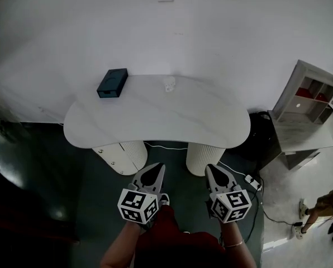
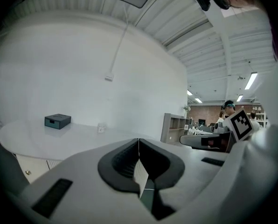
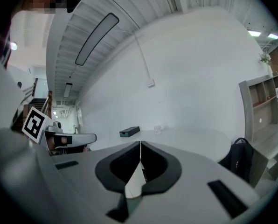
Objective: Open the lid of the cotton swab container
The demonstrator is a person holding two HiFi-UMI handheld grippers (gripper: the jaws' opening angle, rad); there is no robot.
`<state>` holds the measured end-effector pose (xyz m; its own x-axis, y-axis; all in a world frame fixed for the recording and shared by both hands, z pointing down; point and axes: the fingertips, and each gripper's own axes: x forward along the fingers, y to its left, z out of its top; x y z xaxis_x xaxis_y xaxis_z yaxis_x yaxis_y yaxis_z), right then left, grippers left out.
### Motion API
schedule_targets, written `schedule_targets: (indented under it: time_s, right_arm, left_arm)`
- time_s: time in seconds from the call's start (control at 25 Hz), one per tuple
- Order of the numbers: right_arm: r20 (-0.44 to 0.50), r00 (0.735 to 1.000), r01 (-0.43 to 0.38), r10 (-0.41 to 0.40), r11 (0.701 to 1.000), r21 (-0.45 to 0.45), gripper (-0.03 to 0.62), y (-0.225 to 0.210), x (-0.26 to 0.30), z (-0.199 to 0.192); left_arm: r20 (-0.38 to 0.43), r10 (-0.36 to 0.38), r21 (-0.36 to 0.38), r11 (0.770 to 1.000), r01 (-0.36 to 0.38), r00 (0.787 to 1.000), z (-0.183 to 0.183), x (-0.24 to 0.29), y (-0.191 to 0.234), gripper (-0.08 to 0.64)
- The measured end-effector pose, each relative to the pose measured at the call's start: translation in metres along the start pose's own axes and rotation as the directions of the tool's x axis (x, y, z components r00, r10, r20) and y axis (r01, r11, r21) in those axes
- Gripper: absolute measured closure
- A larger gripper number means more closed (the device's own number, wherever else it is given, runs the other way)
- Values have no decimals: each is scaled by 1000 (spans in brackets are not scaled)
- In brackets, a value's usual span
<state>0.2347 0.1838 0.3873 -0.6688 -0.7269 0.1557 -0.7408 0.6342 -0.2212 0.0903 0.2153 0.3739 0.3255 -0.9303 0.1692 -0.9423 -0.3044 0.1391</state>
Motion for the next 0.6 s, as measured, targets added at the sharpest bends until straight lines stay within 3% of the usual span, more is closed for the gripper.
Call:
schedule_targets:
  time_s: [0.2,0.6]
  right_arm:
    - [13,1000,-1,1,1000,-1,577,-10,64,18]
    - [-45,999,16,-14,1000,27,577,-19,189,33]
  left_arm:
    - [19,-5,-32,999,6,1000,19,45,51,535]
    - [3,-39,-25,999,39,999,52,124,146,534]
